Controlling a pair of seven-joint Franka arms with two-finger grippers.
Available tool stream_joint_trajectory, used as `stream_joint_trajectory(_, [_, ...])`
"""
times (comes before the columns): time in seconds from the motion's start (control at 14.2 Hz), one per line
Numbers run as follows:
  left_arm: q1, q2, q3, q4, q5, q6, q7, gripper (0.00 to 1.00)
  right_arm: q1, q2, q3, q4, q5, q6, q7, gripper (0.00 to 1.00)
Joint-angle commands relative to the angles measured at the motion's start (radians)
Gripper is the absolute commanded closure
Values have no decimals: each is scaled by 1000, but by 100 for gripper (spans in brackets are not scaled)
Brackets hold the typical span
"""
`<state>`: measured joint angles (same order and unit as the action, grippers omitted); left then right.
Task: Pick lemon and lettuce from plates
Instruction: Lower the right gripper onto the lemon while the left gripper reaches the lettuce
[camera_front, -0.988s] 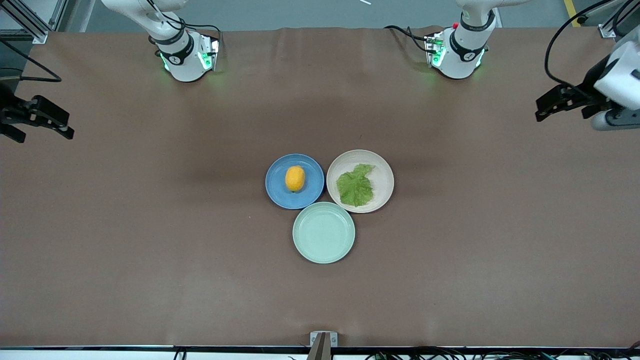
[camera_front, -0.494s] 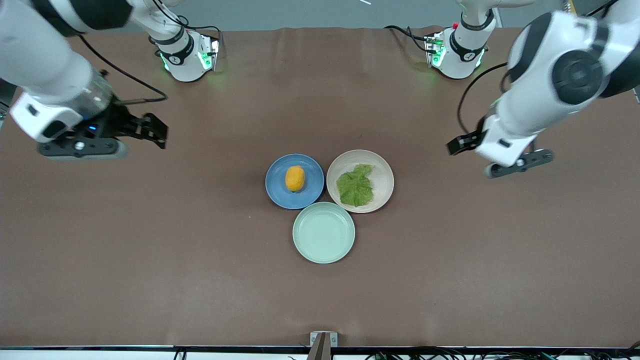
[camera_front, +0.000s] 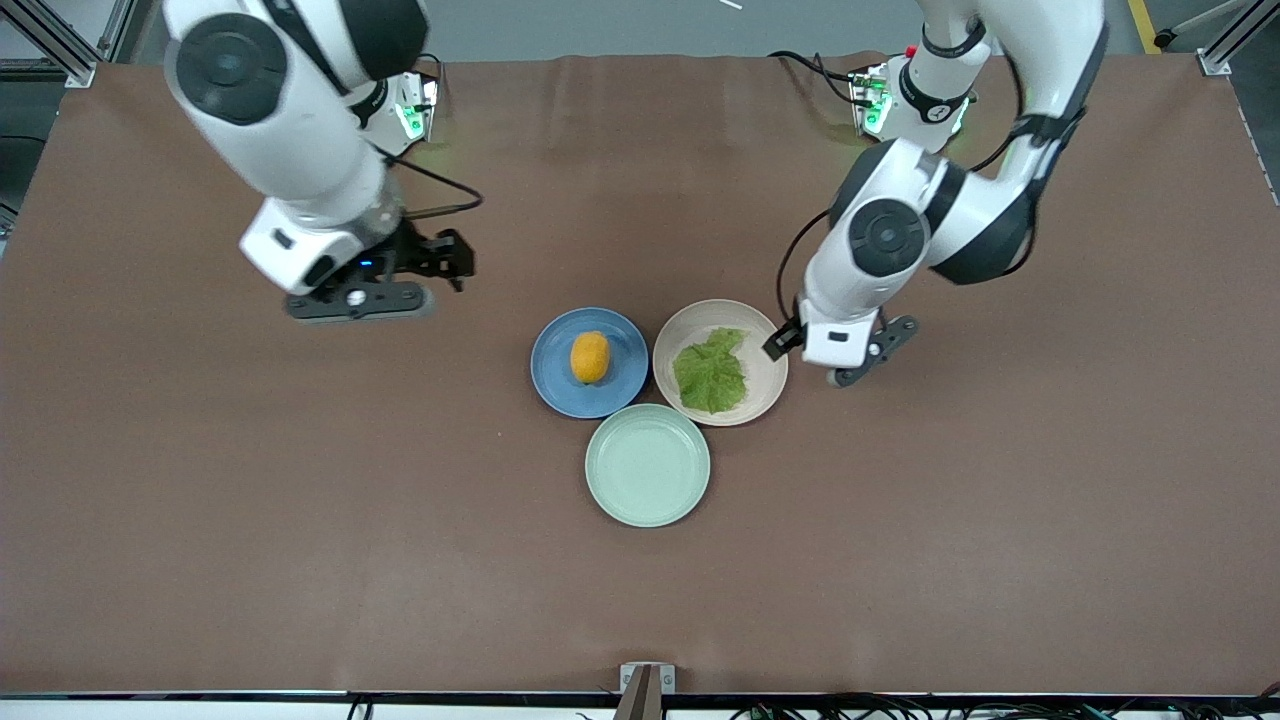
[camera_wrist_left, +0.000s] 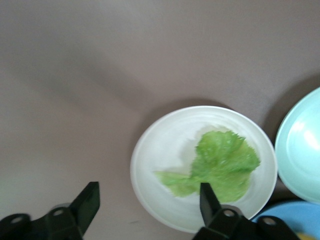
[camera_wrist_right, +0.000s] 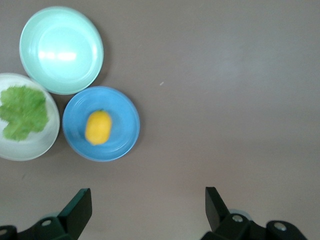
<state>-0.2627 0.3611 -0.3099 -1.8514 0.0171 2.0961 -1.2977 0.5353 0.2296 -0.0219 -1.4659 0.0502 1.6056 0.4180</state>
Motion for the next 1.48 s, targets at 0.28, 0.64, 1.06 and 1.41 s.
stream_joint_trajectory(0.28, [-90, 202, 9, 26, 27, 238, -297, 28, 103, 60, -9, -279, 149, 385, 68, 0])
stream_joint_trajectory(0.64, [-95, 274, 11, 29, 115, 274, -351, 42, 159, 152, -9, -361, 149, 559, 105, 0])
stream_joint_trajectory(1.06, [-89, 277, 12, 49, 118, 271, -376, 100, 164, 280, -9, -352, 151, 721, 136, 0])
stream_joint_trajectory(1.41, [-49, 158, 12, 57, 146, 170, -359, 100, 184, 362, -9, -350, 154, 813, 142, 0])
